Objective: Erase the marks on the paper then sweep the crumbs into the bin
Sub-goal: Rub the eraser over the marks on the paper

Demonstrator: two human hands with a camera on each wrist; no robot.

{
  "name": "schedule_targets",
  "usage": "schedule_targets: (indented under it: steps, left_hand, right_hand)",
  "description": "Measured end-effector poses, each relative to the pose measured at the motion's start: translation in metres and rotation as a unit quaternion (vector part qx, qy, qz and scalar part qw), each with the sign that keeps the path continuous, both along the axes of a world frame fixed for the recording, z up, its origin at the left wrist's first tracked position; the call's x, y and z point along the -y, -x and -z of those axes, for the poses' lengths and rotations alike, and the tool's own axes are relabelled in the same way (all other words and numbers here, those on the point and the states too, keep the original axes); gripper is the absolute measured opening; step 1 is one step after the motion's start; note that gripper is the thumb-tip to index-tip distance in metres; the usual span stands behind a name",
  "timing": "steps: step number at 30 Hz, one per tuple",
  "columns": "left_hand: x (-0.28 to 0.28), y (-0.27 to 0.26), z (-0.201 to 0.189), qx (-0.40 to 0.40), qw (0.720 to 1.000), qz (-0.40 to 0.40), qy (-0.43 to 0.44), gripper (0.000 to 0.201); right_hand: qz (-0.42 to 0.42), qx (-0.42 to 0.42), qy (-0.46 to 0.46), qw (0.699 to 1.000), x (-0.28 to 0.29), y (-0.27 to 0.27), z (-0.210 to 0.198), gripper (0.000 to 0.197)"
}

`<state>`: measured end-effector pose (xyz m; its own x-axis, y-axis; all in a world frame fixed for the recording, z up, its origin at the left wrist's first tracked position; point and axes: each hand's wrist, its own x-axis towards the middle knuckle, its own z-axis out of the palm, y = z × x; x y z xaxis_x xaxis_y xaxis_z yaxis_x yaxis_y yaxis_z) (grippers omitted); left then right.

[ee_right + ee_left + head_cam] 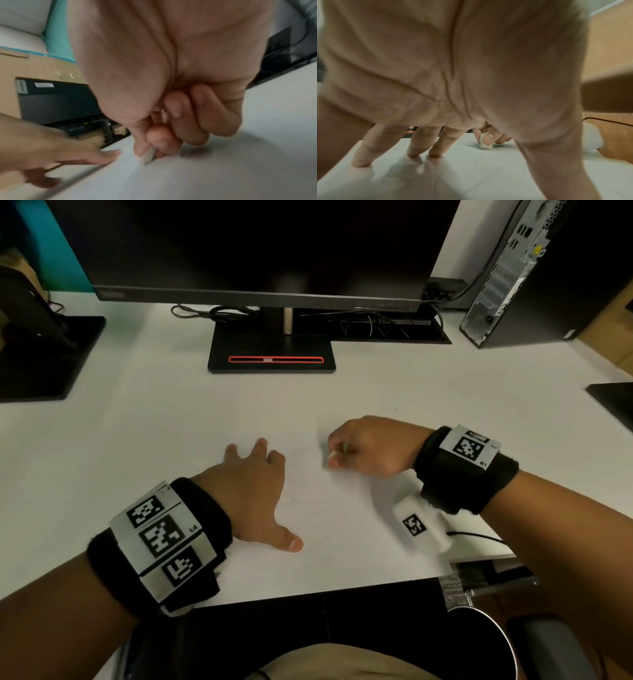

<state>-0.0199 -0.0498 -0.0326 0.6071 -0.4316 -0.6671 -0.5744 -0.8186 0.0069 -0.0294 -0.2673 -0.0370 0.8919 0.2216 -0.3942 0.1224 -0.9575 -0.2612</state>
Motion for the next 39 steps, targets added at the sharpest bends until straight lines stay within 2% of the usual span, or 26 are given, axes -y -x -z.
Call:
schedule_targets:
  steps: [4,8,10,12,15,18,20,26,30,32,33,34,36,37,38,39]
  left_hand:
    - [-0.001,0.0,0.0,-0.004,1.0,-0.004,0.007,0.134]
    - [-0.001,0.0,0.002,-0.003,1.0,-0.007,0.007,0.135]
    - [-0.001,0.0,0.002,-0.002,1.0,-0.006,0.006,0.135]
    - [-0.001,0.0,0.002,-0.001,1.0,-0.004,0.008,0.136]
    - [-0.002,0.0,0.002,-0.002,1.0,-0.003,0.011,0.135]
    - [-0.002,0.0,0.003,0.0,1.0,-0.003,0.009,0.135]
    - [-0.002,0.001,0.002,0.001,1.0,-0.003,0.009,0.136]
    - [-0.003,0.001,0.002,-0.006,1.0,-0.01,0.015,0.137]
    - [-0.002,0.001,0.002,-0.005,1.0,-0.005,0.01,0.137]
    - [-0.001,0.002,0.002,-0.006,1.0,-0.006,0.008,0.137]
    - [-0.001,0.002,0.001,-0.007,1.0,-0.008,0.008,0.137]
    - [-0.001,0.003,0.001,-0.007,1.0,-0.01,0.008,0.137]
    - [-0.001,0.003,0.001,-0.004,1.0,-0.009,0.009,0.136]
    - [-0.001,0.003,0.001,-0.004,1.0,-0.008,0.009,0.136]
    - [-0.001,0.003,0.001,-0.004,1.0,-0.009,0.01,0.136]
    - [-0.002,0.003,0.0,-0.005,1.0,-0.009,0.011,0.136]
  right_hand:
    - [0.076,0.067,0.032,0.994,0.024,-0.017,-0.001,0.035]
    - [0.028,0.045,-0.022,0.998,0.006,-0.009,0.0,0.028]
    - [0.016,0.026,-0.007,0.999,0.004,-0.007,0.001,0.031]
    - [0.042,0.038,0.021,0.998,0.012,-0.013,0.002,0.037]
    - [0.093,0.064,0.036,0.993,0.02,-0.015,0.0,0.035]
    - [0.054,0.057,-0.007,0.997,0.012,-0.006,0.002,0.037]
    - [0.049,0.033,-0.002,0.998,0.009,0.001,0.005,0.04]
    - [0.199,0.027,0.051,0.978,0.038,-0.004,-0.001,0.043]
    - [0.173,0.033,-0.005,0.984,0.025,0.003,-0.003,0.039]
    - [0.181,0.014,-0.109,0.977,0.006,0.01,-0.001,0.038]
    - [0.214,-0.026,-0.198,0.956,-0.003,0.014,0.003,0.034]
    - [0.262,-0.089,-0.307,0.91,-0.012,0.019,0.005,0.03]
    - [0.353,-0.218,-0.505,0.757,-0.017,0.021,0.011,0.027]
    - [0.388,-0.246,-0.566,0.684,-0.012,0.019,0.014,0.031]
    - [0.423,-0.238,-0.614,0.622,-0.004,0.015,0.018,0.036]
    - [0.459,-0.189,-0.658,0.566,0.009,0.011,0.023,0.036]
